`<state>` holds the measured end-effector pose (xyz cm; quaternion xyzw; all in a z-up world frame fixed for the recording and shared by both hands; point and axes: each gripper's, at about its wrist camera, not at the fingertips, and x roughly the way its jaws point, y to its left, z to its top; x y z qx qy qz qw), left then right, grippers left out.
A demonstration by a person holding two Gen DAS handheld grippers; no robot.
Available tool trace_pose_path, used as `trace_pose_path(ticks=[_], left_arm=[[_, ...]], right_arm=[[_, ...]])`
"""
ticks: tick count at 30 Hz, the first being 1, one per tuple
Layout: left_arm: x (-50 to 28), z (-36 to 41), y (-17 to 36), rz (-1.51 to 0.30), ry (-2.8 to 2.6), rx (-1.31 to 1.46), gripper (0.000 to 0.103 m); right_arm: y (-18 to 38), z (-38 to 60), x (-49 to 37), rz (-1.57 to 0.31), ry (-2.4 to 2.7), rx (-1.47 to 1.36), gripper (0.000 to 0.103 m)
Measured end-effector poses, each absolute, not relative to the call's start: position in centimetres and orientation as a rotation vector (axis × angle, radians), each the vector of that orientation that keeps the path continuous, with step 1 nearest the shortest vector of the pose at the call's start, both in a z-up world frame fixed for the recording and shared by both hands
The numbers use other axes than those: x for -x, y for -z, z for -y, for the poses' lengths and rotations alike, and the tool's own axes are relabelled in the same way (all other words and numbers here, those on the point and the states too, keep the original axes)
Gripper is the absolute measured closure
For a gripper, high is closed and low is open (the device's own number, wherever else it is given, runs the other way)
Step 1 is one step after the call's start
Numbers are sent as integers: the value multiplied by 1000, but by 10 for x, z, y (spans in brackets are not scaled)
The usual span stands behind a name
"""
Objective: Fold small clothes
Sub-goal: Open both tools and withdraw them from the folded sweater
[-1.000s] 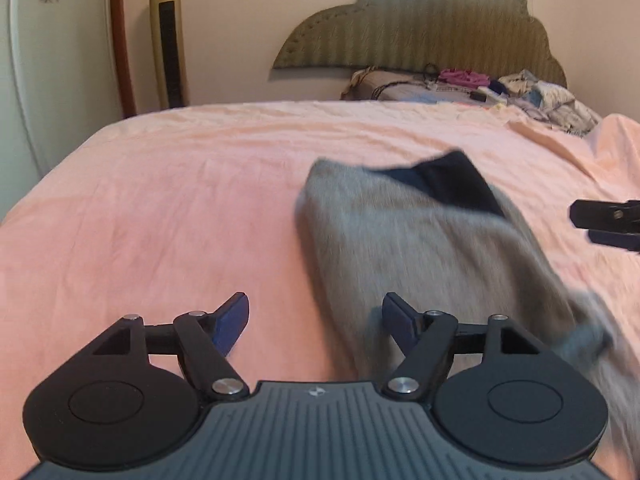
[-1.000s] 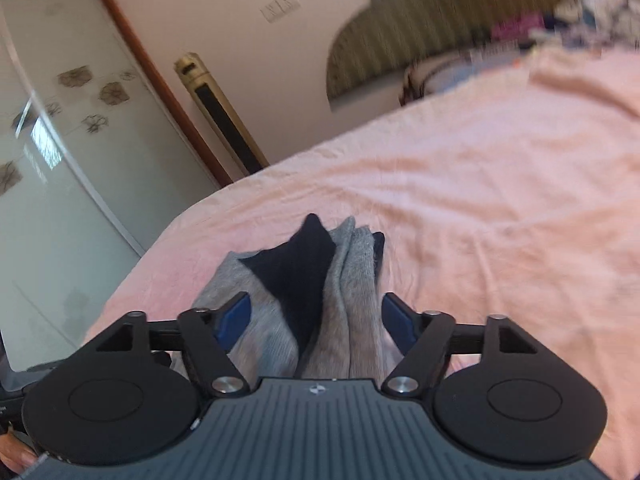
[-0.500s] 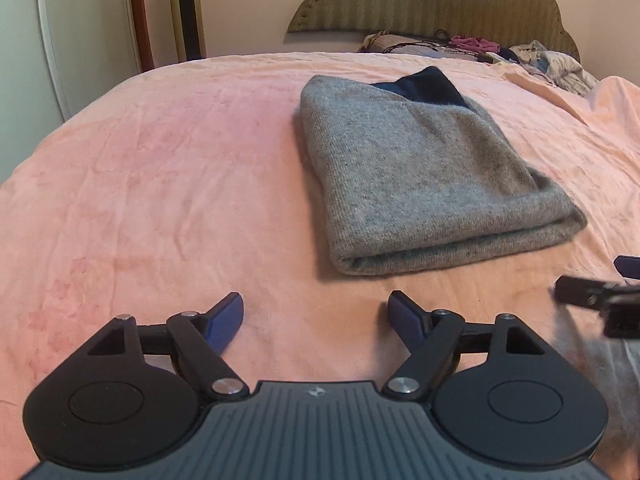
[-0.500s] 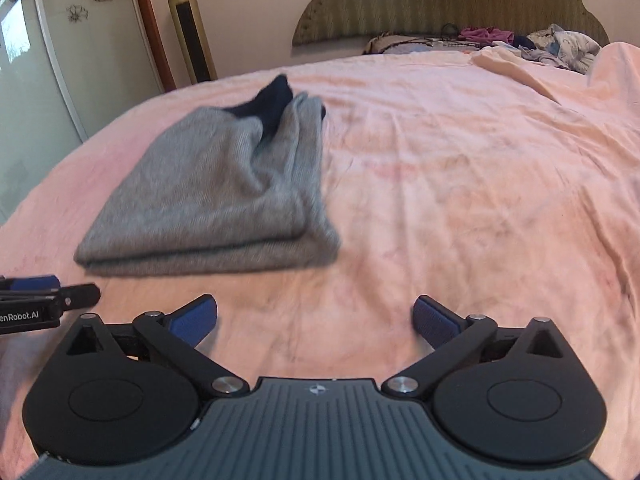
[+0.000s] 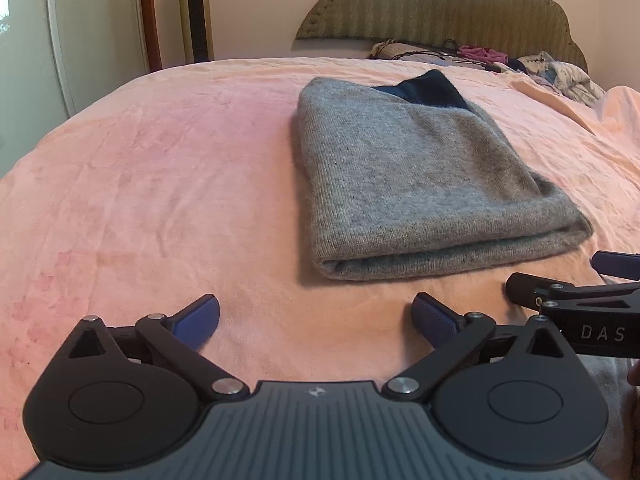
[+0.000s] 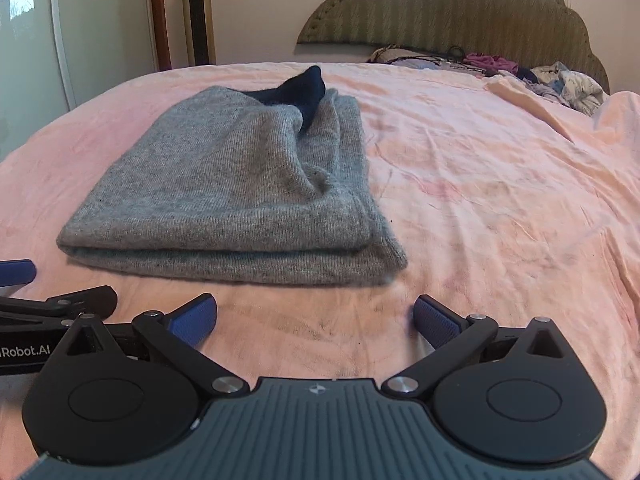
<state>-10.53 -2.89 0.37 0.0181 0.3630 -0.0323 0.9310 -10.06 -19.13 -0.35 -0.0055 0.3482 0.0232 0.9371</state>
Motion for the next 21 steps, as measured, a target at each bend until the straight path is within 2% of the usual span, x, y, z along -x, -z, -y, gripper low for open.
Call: trace_pose_path(ticks=[21], left_arm=[[108, 30, -4, -744, 79, -49, 0]], right_arm=[[4, 191, 104, -700, -33, 1, 0]])
